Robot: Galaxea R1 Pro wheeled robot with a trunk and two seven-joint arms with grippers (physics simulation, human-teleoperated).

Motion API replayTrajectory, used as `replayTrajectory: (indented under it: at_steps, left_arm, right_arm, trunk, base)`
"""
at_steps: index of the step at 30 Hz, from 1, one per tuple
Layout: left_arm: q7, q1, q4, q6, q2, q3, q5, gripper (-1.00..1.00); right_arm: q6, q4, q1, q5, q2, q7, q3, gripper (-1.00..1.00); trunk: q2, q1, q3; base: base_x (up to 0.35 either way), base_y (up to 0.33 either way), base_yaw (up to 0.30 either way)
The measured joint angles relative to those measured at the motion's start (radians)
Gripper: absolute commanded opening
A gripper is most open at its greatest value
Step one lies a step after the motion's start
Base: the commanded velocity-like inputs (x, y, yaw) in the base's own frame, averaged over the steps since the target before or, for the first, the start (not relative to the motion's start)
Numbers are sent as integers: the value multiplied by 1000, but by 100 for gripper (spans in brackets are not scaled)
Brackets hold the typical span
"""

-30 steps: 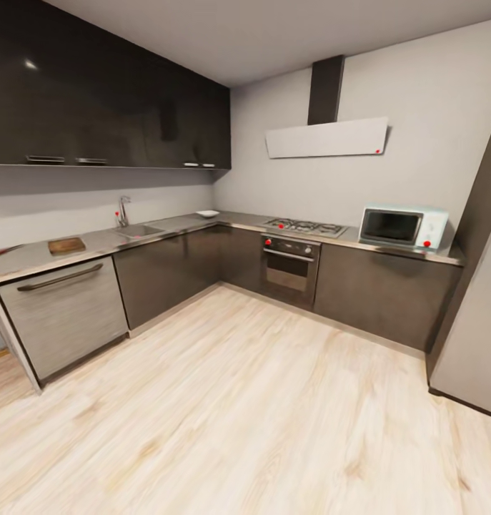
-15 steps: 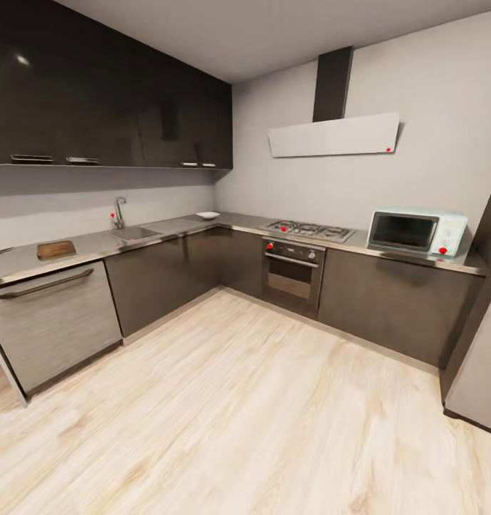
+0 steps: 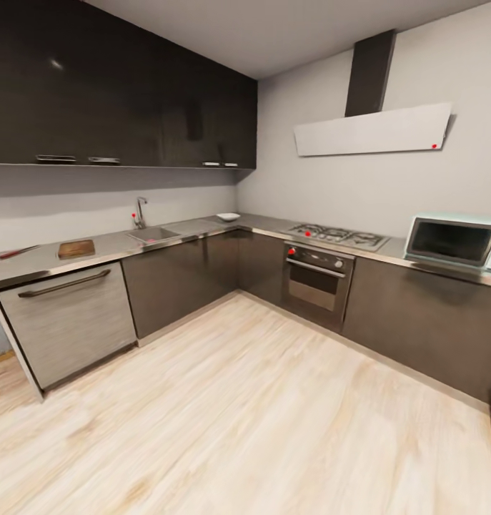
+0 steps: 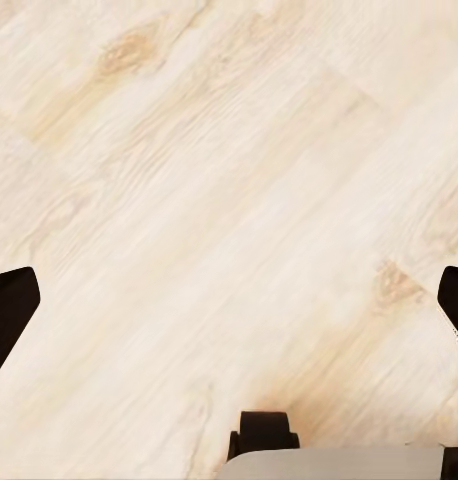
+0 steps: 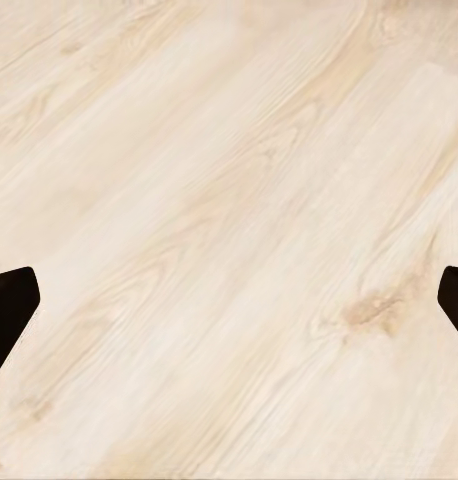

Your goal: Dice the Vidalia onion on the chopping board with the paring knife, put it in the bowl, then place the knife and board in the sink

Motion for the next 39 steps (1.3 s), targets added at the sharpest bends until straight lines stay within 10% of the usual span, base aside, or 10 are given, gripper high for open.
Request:
replayTrajectory:
  at_steps: [39]
  left_arm:
    - [0,0,0,0,0,0,-1,100]
  right_arm:
    - [0,0,0,0,0,-1,0,100]
  trunk:
    - [0,0,-22]
  base:
    - [319,-121,206]
